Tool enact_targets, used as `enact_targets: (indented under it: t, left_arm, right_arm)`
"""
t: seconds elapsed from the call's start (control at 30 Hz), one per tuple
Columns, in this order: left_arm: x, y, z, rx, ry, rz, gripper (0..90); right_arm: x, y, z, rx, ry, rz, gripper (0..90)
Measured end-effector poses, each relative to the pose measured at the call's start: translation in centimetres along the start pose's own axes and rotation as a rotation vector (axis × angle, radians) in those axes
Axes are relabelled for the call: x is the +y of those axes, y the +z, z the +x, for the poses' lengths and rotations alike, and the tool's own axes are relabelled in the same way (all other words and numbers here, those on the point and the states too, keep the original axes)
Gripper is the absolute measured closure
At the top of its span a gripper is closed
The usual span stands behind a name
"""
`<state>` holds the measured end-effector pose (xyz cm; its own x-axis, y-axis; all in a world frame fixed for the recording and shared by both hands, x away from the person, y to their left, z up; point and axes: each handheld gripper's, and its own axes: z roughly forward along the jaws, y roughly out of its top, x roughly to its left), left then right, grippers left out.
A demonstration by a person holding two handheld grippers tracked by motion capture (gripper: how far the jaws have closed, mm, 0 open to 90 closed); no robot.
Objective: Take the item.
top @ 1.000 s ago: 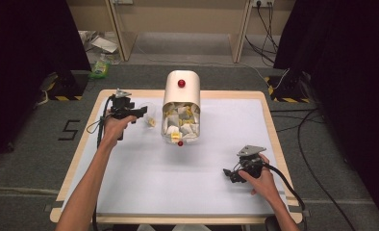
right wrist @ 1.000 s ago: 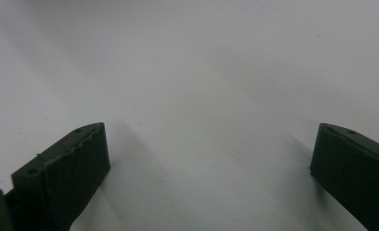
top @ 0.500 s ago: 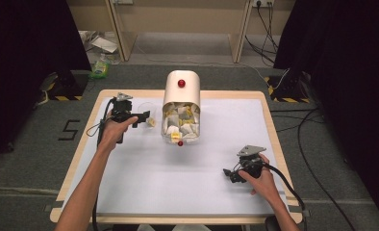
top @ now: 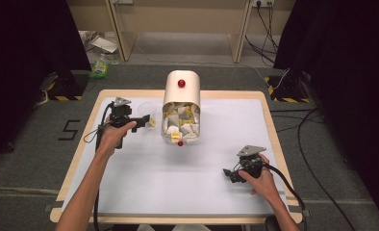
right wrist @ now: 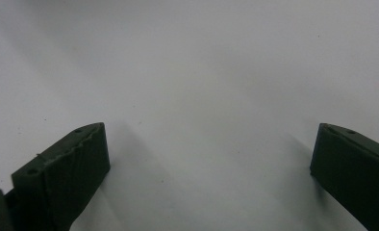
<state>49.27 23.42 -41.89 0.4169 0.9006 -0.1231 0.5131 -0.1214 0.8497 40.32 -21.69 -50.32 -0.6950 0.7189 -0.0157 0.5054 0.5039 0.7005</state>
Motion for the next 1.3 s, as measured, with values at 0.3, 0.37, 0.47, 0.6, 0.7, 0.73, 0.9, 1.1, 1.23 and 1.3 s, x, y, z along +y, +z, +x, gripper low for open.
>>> enact_targets:
  t: [0.3, 0.37, 0.47, 0.6, 0.7, 0.73, 0.9, 1.1, 1.23, 1.3]
  left_arm:
    - [-1.0, -1.2, -0.9, -0.013, 0.02, -0.004, 14.8]
    - [-1.3, -1.5, -1.1, -0.014, 0.019, -0.006, 14.9]
    - [-1.6, -1.9, -1.3, -0.02, 0.016, -0.012, 14.9]
    - [-2.1, -2.4, -1.6, -0.023, 0.02, -0.013, 14.9]
    - [-2.4, -2.7, -1.7, -0.028, 0.015, -0.023, 14.9]
    - [-2.5, -2.8, -1.8, -0.03, 0.014, -0.024, 14.9]
    - [-3.3, -3.2, -2.1, -0.036, 0.012, -0.031, 14.9]
    - [-4.9, -3.5, -2.4, -0.043, 0.01, -0.025, 14.9]
    - [-6.1, -3.8, -2.7, -0.045, 0.015, -0.02, 14.9]
    - [-6.7, -4.0, -2.8, -0.045, 0.016, -0.016, 14.9]
  right_arm:
    - [0.0, 0.0, 0.0, 0.0, 0.0, 0.002, 0.5]
    - [0.0, 0.0, 0.0, 0.0, 0.0, 0.002, 0.5]
    - [0.0, 0.0, 0.0, 0.0, 0.0, 0.002, 0.5]
    - [0.0, 0.0, 0.0, 0.0, 0.0, 0.002, 0.6]
    - [0.0, 0.0, 0.0, 0.0, 0.0, 0.002, 0.5]
    - [0.0, 0.0, 0.0, 0.0, 0.0, 0.002, 0.5]
    - [0.0, 0.0, 0.0, 0.0, 0.0, 0.002, 0.5]
    - [0.0, 0.0, 0.0, 0.0, 0.0, 0.002, 0.5]
    - [0.0, 0.0, 0.0, 0.0, 0.001, 0.002, 0.6]
    - [0.0, 0.0, 0.0, 0.0, 0.0, 0.002, 0.6]
